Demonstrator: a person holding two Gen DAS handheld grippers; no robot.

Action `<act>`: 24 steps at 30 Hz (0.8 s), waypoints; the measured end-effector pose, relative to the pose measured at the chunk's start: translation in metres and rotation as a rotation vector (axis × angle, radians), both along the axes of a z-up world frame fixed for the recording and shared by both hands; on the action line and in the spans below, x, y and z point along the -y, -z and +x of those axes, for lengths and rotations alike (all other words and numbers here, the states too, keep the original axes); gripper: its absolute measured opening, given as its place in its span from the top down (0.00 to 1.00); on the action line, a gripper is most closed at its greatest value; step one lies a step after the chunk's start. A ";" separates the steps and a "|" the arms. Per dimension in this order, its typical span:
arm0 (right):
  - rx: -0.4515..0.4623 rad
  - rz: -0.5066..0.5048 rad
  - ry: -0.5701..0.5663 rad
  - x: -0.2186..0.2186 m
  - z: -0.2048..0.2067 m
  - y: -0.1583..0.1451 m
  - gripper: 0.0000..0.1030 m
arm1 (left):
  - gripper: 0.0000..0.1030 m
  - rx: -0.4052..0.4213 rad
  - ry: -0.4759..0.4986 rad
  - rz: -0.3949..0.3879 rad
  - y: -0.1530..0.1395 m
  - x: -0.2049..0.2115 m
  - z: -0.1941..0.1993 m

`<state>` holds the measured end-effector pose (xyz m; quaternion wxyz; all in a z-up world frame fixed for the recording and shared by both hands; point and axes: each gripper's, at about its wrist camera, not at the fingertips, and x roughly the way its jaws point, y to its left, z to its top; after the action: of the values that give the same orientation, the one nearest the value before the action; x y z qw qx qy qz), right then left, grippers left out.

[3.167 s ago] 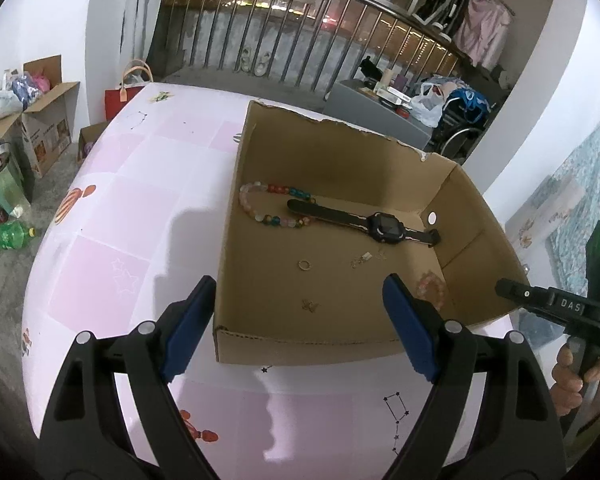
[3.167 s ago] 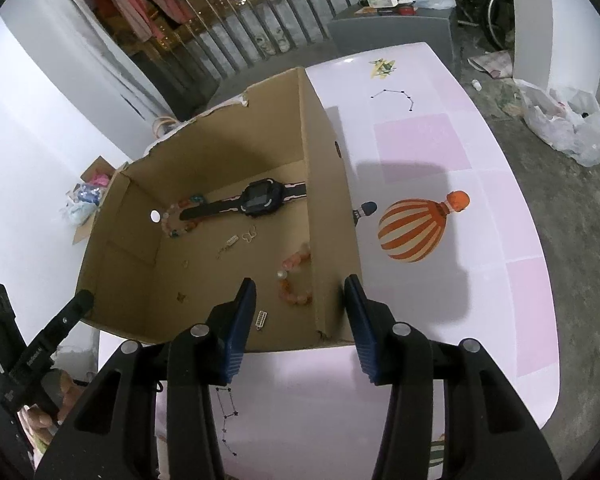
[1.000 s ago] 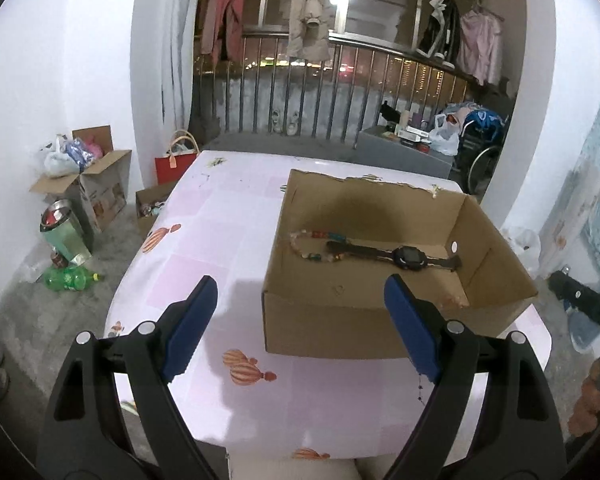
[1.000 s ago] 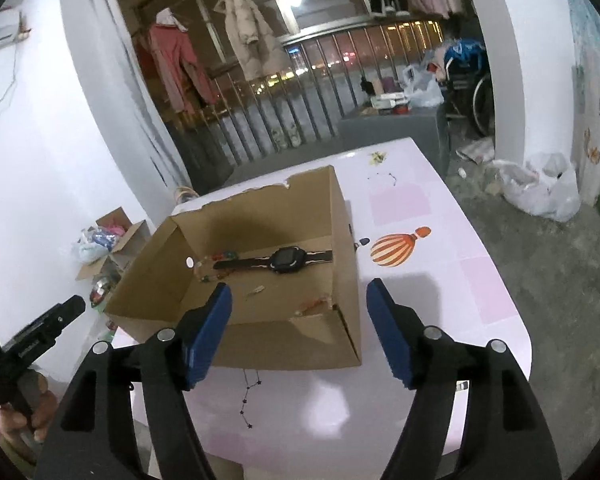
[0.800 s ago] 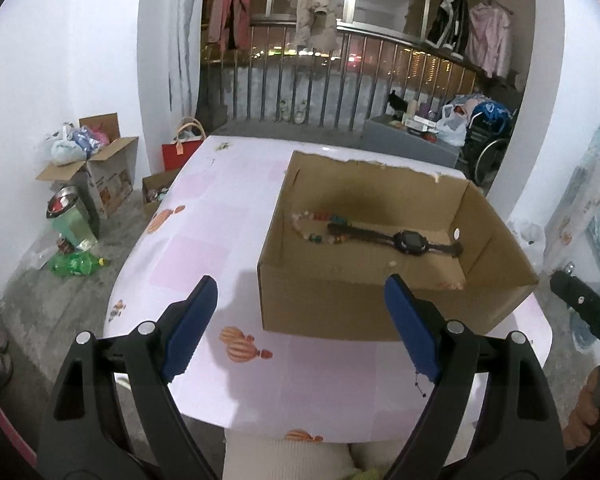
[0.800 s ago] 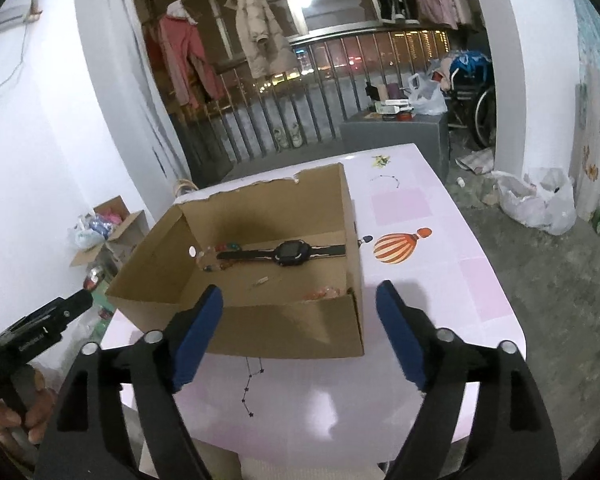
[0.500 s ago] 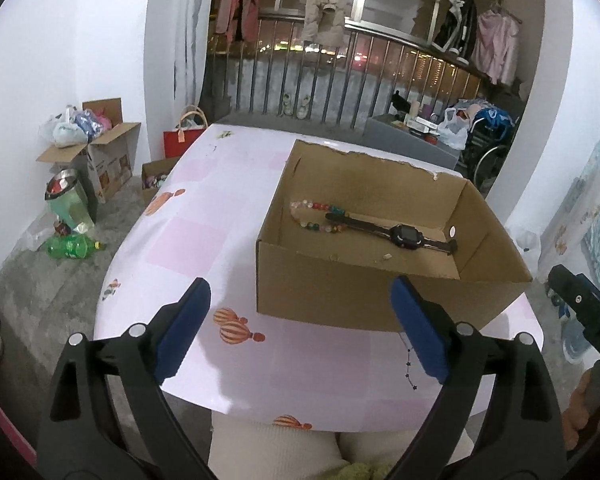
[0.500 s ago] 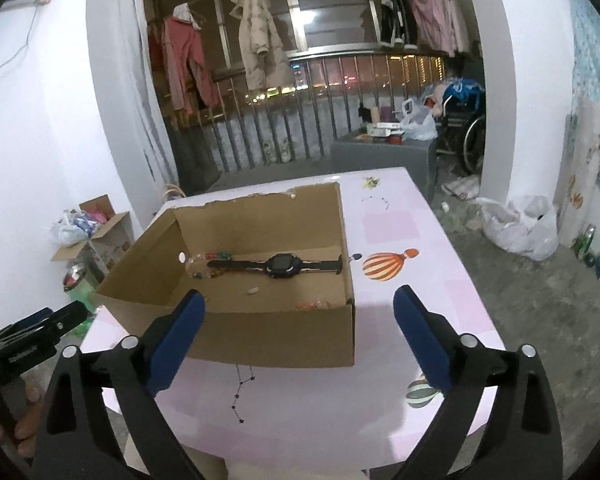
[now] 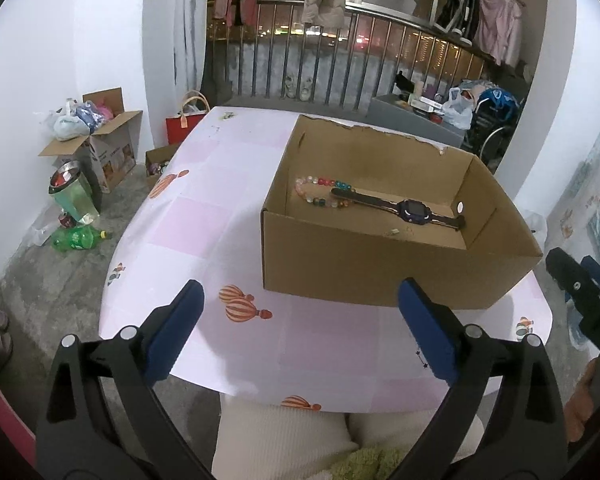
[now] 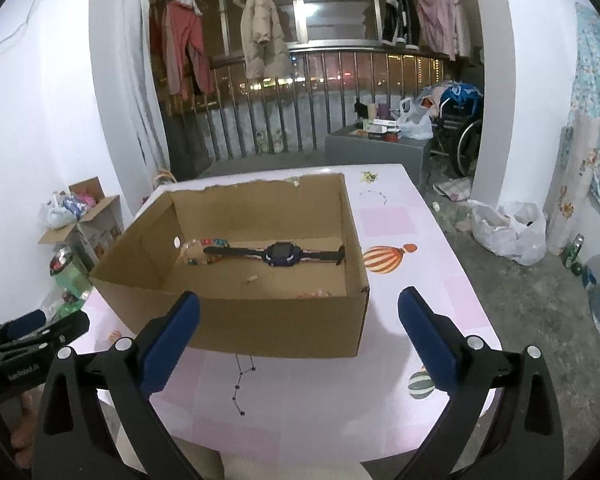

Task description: Organize jewelry

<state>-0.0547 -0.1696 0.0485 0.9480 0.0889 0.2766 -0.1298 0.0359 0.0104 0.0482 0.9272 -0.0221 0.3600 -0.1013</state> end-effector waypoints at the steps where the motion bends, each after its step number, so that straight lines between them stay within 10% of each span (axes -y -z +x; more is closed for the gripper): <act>1: -0.001 -0.011 0.012 -0.001 0.000 0.000 0.06 | 0.09 0.006 0.001 0.000 -0.001 0.000 -0.001; 24: -0.008 -0.090 0.064 -0.017 -0.003 -0.005 0.06 | 0.08 0.103 -0.027 0.062 -0.016 0.001 -0.005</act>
<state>-0.0580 -0.1524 0.0538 0.9452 0.0547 0.2716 -0.1727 0.0304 0.0095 0.0642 0.9460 0.0069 0.3144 -0.0785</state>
